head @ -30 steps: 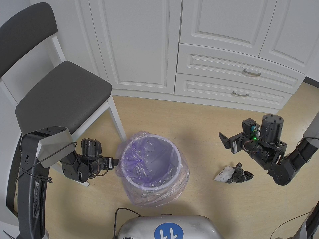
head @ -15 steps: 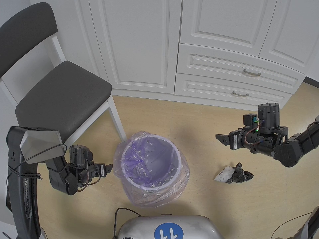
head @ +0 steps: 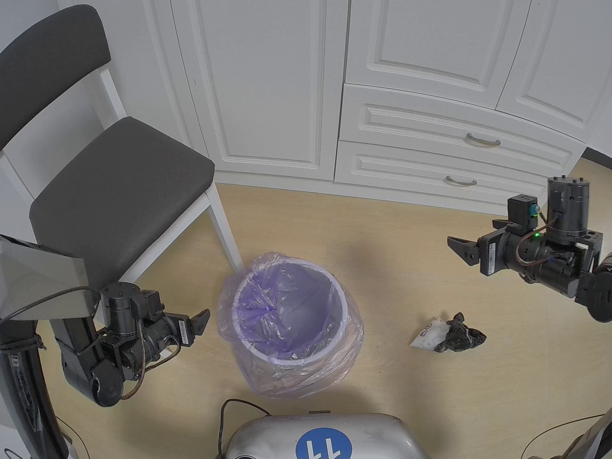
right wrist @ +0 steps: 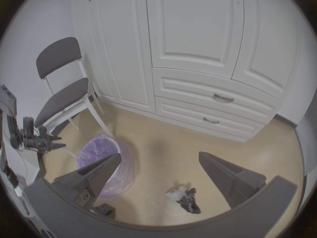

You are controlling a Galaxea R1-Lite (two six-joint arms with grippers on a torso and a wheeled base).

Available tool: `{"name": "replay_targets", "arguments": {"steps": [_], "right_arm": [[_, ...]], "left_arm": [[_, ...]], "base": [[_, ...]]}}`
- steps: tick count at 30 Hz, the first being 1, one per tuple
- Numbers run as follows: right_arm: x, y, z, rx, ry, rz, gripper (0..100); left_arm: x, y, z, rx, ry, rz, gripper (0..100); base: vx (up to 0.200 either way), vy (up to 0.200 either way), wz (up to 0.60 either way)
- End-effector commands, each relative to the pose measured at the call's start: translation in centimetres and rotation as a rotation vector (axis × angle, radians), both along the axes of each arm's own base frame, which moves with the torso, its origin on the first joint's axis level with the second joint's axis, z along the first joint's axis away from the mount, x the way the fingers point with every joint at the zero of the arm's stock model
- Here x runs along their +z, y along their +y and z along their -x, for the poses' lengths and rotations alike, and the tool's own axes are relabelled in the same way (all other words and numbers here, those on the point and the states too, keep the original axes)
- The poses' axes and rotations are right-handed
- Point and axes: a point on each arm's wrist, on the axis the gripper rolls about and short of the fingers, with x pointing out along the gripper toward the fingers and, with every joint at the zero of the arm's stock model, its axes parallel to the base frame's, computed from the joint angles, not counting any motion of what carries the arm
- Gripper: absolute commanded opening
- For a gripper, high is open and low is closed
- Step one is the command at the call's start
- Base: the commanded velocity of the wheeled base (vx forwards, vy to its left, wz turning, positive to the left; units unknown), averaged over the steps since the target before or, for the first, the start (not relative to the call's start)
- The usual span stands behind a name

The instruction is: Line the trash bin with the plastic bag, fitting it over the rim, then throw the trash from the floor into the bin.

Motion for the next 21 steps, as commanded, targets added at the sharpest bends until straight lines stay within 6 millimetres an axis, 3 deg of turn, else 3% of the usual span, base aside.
{"name": "replay_targets", "arguments": {"steps": [1,8,10,14,17,18,21], "right_arm": [[2.7,-1.7,4.7,-0.012,-0.092,0.07,100],[2.5,-4.0,5.1,-0.129,-0.035,0.136,100],[1.0,-5.3,4.2,-0.179,0.063,0.149,100],[-1.4,-6.5,1.7,-0.218,0.183,0.104,100],[-2.6,-6.8,0.1,-0.217,0.237,0.071,100],[-4.0,-6.9,-1.3,-0.21,0.29,0.055,100],[-6.0,-7.0,-2.9,-0.207,0.357,0.056,100]], "left_arm": [[3.8,-1.0,4.0,-0.064,-0.107,0.028,100],[5.8,-0.9,7.7,-0.111,-0.151,0.05,100],[6.8,-0.3,9.4,-0.116,-0.183,0.066,100],[8.4,-0.2,10.6,-0.114,-0.234,0.157,100],[9.2,-0.4,11.2,-0.128,-0.261,0.214,100],[9.5,-0.6,11.6,-0.134,-0.27,0.225,100],[9.7,-0.6,11.8,-0.141,-0.276,0.226,100]], "base": [[0.0,0.0,0.0],[0.0,0.0,0.0],[0.0,0.0,0.0],[0.0,0.0,0.0],[0.0,0.0,0.0],[0.0,0.0,0.0],[0.0,0.0,0.0]]}}
